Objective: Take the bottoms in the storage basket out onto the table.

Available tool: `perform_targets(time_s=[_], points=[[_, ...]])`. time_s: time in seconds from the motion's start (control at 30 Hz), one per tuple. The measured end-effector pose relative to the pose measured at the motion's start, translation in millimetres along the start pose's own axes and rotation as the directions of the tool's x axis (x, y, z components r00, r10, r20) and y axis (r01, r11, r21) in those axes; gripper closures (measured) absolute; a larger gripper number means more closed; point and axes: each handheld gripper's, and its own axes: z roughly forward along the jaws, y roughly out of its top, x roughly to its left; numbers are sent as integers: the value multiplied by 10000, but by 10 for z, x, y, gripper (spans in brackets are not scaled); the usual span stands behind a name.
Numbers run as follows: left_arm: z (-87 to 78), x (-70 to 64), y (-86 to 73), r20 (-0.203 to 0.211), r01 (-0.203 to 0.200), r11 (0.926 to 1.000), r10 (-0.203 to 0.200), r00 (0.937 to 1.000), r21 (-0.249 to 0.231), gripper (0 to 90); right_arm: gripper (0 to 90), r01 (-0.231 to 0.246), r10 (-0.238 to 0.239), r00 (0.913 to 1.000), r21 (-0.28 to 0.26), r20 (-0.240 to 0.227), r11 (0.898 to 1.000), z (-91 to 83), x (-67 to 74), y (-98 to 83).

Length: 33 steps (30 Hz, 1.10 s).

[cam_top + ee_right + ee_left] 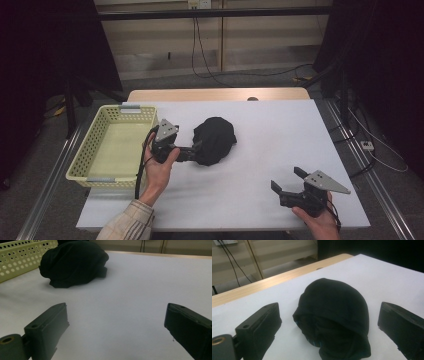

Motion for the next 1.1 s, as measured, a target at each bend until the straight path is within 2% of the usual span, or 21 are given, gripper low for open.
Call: perform_targets(time_s=[0.43, 0.6, 0.77, 0.87, 1.1], points=[[-76, 25, 21, -75, -4, 9997, 2, 10000, -246, 47, 51, 41, -42, 10000, 27, 59, 10000, -12, 11, -1], [-151, -15, 18, -80, -26, 9994, 24, 10000, -349, 49, 52, 49, -49, 9999, -3, 102, 10000, -20, 25, 1], [-258, -76, -37, -293, -339, 9986, 328, 9990, -394, 50, 52, 126, -126, 9998, 11, 136, 9999, -33, 30, -1], [-327, -78, -71, -182, -227, 9987, 219, 9996, -454, 50, 52, 124, -124, 9998, 13, 162, 9999, -31, 31, -2], [-444, -67, -195, -322, 89, 9996, -97, 9994, -256, 51, 51, 109, -109, 9997, 12, 197, 9999, -31, 32, -4]])
